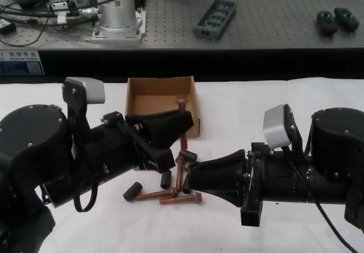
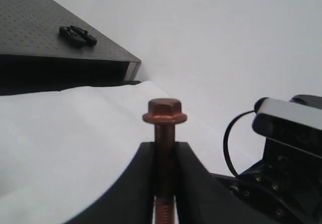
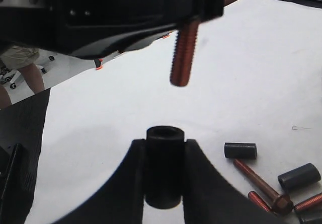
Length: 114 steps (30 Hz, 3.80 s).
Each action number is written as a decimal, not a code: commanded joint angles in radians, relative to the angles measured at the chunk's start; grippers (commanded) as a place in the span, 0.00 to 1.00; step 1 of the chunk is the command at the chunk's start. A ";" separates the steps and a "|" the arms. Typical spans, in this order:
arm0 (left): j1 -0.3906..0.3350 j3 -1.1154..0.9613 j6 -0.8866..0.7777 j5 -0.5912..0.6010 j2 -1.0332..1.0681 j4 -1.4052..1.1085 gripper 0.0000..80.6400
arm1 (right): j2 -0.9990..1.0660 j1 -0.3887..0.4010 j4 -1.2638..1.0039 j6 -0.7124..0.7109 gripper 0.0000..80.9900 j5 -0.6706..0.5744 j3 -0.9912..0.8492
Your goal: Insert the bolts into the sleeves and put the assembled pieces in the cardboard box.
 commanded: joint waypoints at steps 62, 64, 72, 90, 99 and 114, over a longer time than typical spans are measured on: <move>0.003 0.039 -0.150 0.129 0.001 -0.065 0.01 | 0.002 0.005 -0.160 0.092 0.05 -0.062 -0.010; 0.003 0.041 -0.156 0.132 0.001 -0.071 0.01 | 0.002 0.005 -0.182 0.108 0.05 -0.062 -0.010; 0.003 0.041 -0.190 0.171 0.001 -0.131 0.01 | 0.002 -0.008 -0.257 0.167 0.05 -0.055 -0.010; 0.021 0.041 -0.011 0.195 0.001 -0.137 0.57 | 0.002 -0.031 -0.357 0.266 0.05 -0.066 -0.010; 0.198 0.045 -0.122 0.175 -0.075 -0.203 0.59 | 0.045 -0.058 -0.261 0.201 0.05 -0.032 -0.065; 0.398 0.097 0.258 0.062 -0.642 0.722 0.43 | 0.566 -0.078 0.449 0.086 0.05 0.121 -0.932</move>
